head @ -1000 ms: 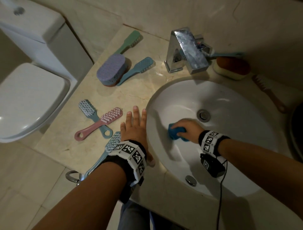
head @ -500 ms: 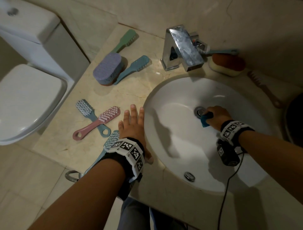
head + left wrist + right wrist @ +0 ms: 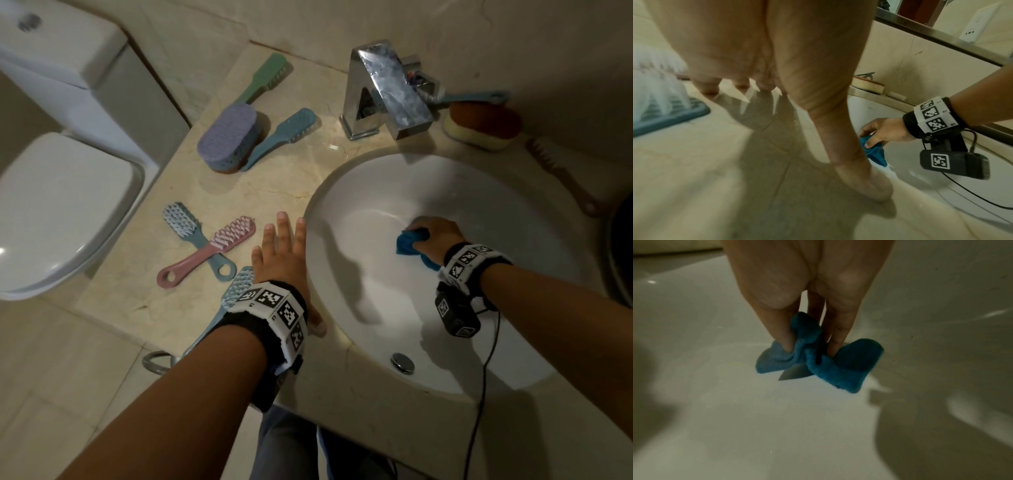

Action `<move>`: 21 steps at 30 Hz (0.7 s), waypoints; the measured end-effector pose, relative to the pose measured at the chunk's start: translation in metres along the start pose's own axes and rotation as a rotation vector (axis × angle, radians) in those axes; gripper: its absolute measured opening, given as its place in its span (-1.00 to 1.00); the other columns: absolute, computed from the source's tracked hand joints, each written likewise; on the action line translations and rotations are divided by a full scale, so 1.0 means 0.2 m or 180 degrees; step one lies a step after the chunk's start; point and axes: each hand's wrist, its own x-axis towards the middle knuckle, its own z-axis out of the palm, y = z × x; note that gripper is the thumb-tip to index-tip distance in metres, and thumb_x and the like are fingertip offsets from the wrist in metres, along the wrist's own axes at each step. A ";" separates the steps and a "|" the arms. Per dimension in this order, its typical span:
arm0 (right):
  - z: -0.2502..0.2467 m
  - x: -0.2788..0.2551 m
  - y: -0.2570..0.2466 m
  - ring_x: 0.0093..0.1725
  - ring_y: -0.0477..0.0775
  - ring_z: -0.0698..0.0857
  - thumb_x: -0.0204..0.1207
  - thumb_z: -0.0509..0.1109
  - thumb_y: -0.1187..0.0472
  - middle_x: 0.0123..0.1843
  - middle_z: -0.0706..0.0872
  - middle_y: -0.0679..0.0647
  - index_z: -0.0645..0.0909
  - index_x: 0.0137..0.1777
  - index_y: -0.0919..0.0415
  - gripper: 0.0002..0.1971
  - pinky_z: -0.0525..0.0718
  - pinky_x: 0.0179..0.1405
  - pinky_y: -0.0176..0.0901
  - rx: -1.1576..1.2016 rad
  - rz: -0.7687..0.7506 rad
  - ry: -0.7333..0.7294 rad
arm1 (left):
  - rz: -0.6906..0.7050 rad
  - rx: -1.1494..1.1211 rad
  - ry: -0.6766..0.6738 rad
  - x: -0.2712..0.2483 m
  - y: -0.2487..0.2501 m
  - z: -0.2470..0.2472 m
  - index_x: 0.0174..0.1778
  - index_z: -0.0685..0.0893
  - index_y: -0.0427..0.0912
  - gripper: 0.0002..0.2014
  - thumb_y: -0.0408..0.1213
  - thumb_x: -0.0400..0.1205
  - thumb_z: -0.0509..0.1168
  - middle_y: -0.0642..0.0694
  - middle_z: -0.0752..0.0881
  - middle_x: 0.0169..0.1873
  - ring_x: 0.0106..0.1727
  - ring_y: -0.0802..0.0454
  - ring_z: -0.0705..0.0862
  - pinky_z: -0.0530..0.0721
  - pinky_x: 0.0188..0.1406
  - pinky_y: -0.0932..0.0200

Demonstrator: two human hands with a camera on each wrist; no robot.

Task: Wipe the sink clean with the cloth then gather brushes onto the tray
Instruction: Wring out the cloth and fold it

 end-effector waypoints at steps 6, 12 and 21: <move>0.00 -0.06 0.02 0.34 0.21 0.54 0.49 0.41 0.35 0.39 0.52 0.20 0.57 0.31 0.16 -0.61 0.43 0.24 -0.23 -0.0260 0.0024 -0.0508 | 0.0009 -0.0012 0.0036 0.01 0.00 0.00 0.54 -0.57 -0.08 0.60 0.07 0.04 0.69 -0.17 -0.57 0.54 0.62 -0.23 -0.43 -0.17 0.61 -0.21; -0.07 -0.13 -0.03 0.23 0.18 0.63 0.45 0.35 0.45 0.24 0.68 0.21 0.61 0.26 0.20 -0.62 0.50 0.22 -0.20 0.0348 0.0126 0.0219 | -0.0010 0.0035 0.0009 -0.01 0.00 -0.01 0.55 -0.56 -0.08 0.58 0.07 0.06 0.69 -0.17 -0.55 0.55 0.63 -0.23 -0.41 -0.16 0.63 -0.19; -0.31 -0.58 -0.31 -0.08 0.14 0.62 0.48 0.27 0.38 -0.08 0.65 0.12 0.55 0.00 0.12 -0.82 0.64 -0.06 -0.04 0.1081 0.0073 0.0767 | 0.0250 0.0010 0.0072 -0.10 0.04 -0.18 0.66 -0.25 -0.08 0.19 0.11 0.39 0.51 -0.24 -0.27 0.65 0.67 -0.29 -0.21 -0.05 0.62 -0.27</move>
